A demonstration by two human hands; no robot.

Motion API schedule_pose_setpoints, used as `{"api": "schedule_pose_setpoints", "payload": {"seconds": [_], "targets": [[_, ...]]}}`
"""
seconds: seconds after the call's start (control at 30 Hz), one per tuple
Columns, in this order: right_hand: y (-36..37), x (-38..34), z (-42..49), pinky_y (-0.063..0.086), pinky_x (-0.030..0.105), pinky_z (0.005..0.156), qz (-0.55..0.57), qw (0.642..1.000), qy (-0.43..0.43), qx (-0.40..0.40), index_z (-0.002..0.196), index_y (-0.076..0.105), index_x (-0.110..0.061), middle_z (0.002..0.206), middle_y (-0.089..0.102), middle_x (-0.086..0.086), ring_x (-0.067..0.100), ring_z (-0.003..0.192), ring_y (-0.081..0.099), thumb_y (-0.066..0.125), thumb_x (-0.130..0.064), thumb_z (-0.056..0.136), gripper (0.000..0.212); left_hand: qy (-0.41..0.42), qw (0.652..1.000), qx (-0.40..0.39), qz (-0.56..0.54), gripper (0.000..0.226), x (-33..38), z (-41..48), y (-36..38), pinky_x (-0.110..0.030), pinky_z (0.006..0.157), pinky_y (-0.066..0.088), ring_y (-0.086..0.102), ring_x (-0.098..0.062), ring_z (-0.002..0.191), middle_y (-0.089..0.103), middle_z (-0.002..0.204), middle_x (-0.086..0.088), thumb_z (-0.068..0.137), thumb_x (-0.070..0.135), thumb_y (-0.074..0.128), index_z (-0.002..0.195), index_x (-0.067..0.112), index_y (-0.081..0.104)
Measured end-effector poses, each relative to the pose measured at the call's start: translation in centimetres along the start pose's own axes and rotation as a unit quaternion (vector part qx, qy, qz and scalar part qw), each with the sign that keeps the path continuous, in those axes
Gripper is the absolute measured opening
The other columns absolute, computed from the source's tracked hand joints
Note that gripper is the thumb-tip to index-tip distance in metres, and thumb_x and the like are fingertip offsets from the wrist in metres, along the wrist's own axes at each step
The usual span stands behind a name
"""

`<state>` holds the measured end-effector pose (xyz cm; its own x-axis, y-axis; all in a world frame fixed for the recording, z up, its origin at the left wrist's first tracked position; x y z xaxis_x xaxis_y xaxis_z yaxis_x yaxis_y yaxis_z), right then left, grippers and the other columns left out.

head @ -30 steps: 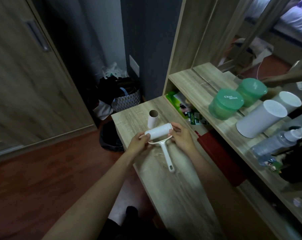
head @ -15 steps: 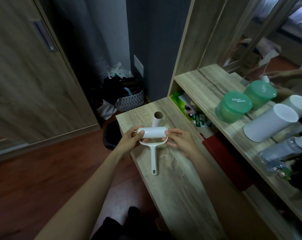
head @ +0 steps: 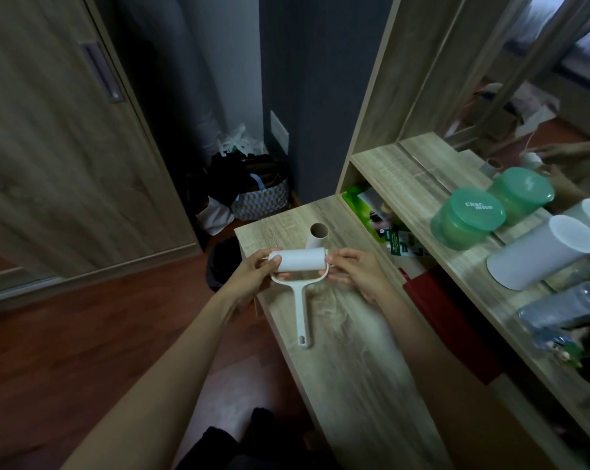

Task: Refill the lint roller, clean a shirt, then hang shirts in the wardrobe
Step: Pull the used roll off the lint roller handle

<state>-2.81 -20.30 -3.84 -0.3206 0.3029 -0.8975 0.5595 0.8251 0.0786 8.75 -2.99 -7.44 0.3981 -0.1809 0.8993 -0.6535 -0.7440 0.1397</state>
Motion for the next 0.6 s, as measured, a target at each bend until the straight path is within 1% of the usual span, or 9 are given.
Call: {"api": "schedule_pose_setpoints", "payload": {"seconds": [0.03,0.13,0.27,0.33,0.37,0.43,0.47,0.53,0.6], "targets": [[0.1,-0.1,0.1,0.060,0.028,0.067,-0.016,1.000,0.001,-0.002,0.102,0.065,0.004,0.095,0.070,0.022,0.026,0.078,0.072,0.067,-0.004,0.084,0.020,0.001,1.000,-0.001,-0.005,0.034,0.0,-0.1,0.0,-0.018,0.060,0.050,0.069,-0.014,0.077,0.062,0.110,-0.012,0.096,0.020,0.054,0.129,0.009,0.055],[0.4,-0.3,0.2,0.059,0.024,0.061,-0.069,0.998,0.006,-0.012,0.095,0.066,0.002,0.092,0.069,0.022,0.029,0.077,0.071,0.065,-0.005,0.085,0.012,-0.001,1.000,-0.005,-0.011,0.034,-0.2,-0.2,-0.1,-0.025,0.069,0.051,0.070,-0.021,0.084,0.063,0.117,-0.016,0.096,0.020,0.055,0.128,0.010,0.055],[0.7,-0.6,0.3,0.059,0.023,0.058,-0.108,0.994,0.011,-0.021,0.085,0.065,-0.003,0.078,0.068,0.016,0.020,0.061,0.071,0.065,-0.001,0.083,0.002,0.005,1.000,0.007,-0.011,0.033,-0.4,-0.5,0.0,-0.022,0.066,0.053,0.071,-0.018,0.079,0.064,0.113,-0.013,0.096,0.021,0.056,0.128,0.011,0.054],[0.7,-0.6,0.5,0.060,0.024,0.061,-0.104,0.994,0.013,-0.019,0.084,0.065,-0.004,0.076,0.068,0.014,0.019,0.061,0.070,0.066,-0.002,0.083,0.003,0.008,1.000,0.027,-0.012,0.034,-0.7,-0.3,-0.1,-0.022,0.067,0.053,0.069,-0.022,0.085,0.063,0.116,-0.014,0.095,0.022,0.057,0.127,0.011,0.055],[0.6,-0.6,0.6,0.059,0.023,0.060,-0.099,0.995,0.011,-0.016,0.086,0.065,-0.004,0.076,0.068,0.013,0.018,0.061,0.070,0.066,-0.002,0.083,0.003,0.010,0.999,0.037,-0.011,0.034,-0.8,-0.2,-0.1,-0.024,0.070,0.053,0.067,-0.025,0.091,0.062,0.119,-0.016,0.094,0.023,0.058,0.126,0.012,0.056],[0.4,-0.7,0.9,0.059,0.021,0.059,-0.086,0.996,0.006,-0.006,0.088,0.066,-0.003,0.075,0.068,0.011,0.016,0.060,0.070,0.066,-0.003,0.084,0.004,0.010,0.999,0.049,-0.015,0.029,-1.2,0.1,-0.1,-0.035,0.082,0.052,0.064,-0.031,0.100,0.059,0.125,-0.020,0.093,0.026,0.060,0.121,0.016,0.058],[0.3,-0.8,1.0,0.059,0.021,0.060,-0.079,0.997,0.003,-0.001,0.088,0.066,-0.003,0.074,0.068,0.010,0.014,0.059,0.070,0.065,-0.002,0.084,0.004,0.009,0.998,0.054,-0.022,0.028,-1.3,0.2,-0.1,-0.040,0.087,0.051,0.064,-0.033,0.101,0.058,0.126,-0.021,0.093,0.026,0.060,0.120,0.017,0.058],[0.1,-0.7,1.3,0.058,0.020,0.061,-0.066,0.998,-0.003,0.006,0.088,0.067,-0.004,0.074,0.068,0.011,0.011,0.057,0.069,0.065,-0.003,0.085,0.004,0.007,0.997,0.066,-0.037,0.031,-1.6,0.2,0.0,-0.043,0.093,0.049,0.066,-0.034,0.099,0.058,0.125,-0.019,0.093,0.024,0.060,0.123,0.014,0.056],[-0.1,-0.4,1.7,0.059,0.022,0.065,-0.055,0.998,-0.004,0.010,0.093,0.068,-0.001,0.079,0.069,0.014,0.014,0.064,0.070,0.068,-0.007,0.084,0.011,0.006,0.996,0.078,-0.052,0.038,-1.8,0.3,0.0,-0.044,0.095,0.049,0.067,-0.034,0.097,0.058,0.124,-0.018,0.093,0.022,0.060,0.128,0.010,0.053]]}}
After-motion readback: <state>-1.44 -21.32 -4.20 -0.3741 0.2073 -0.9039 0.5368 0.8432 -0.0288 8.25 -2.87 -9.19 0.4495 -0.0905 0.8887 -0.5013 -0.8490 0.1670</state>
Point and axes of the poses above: each hand's wrist, its own z-axis towards the middle knuckle, its own y-axis out of the palm, x = y × z, the point moved 9 cm from there along z, towards the middle knuckle
